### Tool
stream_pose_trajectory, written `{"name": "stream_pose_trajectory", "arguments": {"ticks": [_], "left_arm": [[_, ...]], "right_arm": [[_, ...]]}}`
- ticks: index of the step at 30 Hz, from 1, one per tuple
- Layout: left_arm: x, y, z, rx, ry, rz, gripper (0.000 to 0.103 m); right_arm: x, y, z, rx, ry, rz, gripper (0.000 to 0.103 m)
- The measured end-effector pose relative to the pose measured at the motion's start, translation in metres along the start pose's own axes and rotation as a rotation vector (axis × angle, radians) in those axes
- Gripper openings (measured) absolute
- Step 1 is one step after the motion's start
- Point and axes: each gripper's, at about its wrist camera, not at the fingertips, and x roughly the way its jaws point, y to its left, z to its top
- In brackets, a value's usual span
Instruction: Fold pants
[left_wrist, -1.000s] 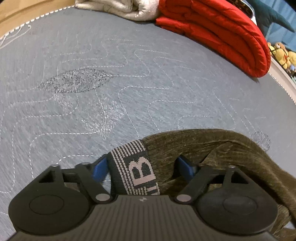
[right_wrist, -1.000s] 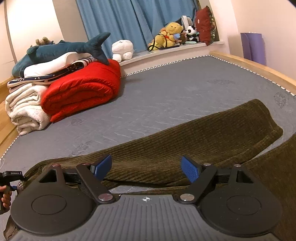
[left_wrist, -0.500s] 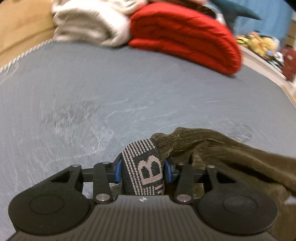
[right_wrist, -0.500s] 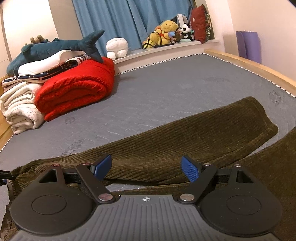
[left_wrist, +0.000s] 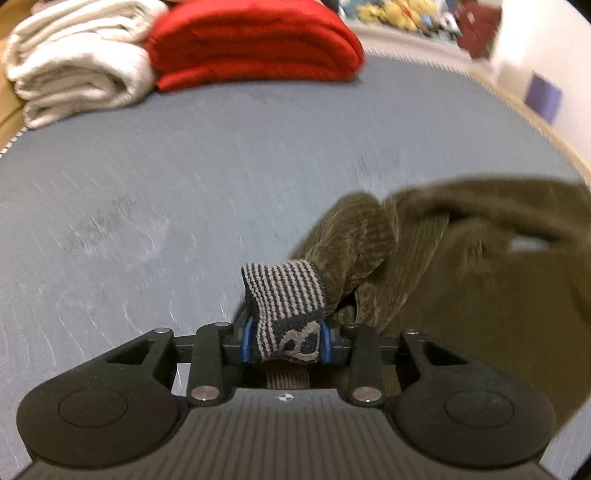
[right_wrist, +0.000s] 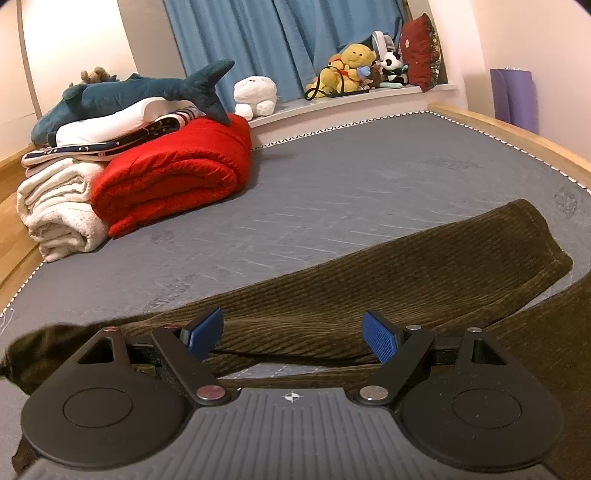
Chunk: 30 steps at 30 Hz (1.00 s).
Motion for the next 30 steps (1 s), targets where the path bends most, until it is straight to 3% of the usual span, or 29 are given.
{"name": "stream_pose_trajectory", "arguments": {"ticks": [3, 8, 11, 16, 19, 24, 30], "left_arm": [[0.006, -0.009, -0.016, 0.066, 0.065, -0.049, 0.034], [0.007, -0.034, -0.034, 0.293, 0.110, -0.081, 0.037], [0.002, -0.027, -0.031, 0.299, 0.114, -0.112, 0.057], [-0.024, -0.004, -0.004, 0.215, -0.027, -0.062, 0.083], [-0.035, 0.008, 0.010, 0.135, -0.102, -0.014, 0.085], [-0.031, 0.007, 0.023, 0.048, -0.148, 0.035, 0.086], [-0.007, -0.044, 0.028, 0.251, -0.152, 0.022, 0.086]], "right_arm": [[-0.002, 0.003, 0.001, 0.013, -0.001, 0.004, 0.084], [-0.002, 0.007, 0.000, 0.022, 0.005, 0.010, 0.084], [-0.003, 0.009, 0.001, 0.016, 0.002, 0.015, 0.085], [0.000, 0.006, 0.002, 0.025, 0.008, 0.017, 0.086], [0.004, 0.005, 0.001, 0.030, 0.018, 0.017, 0.086], [0.011, 0.007, 0.000, 0.028, 0.036, 0.016, 0.086], [0.018, 0.011, -0.001, 0.020, 0.049, 0.018, 0.086]]}}
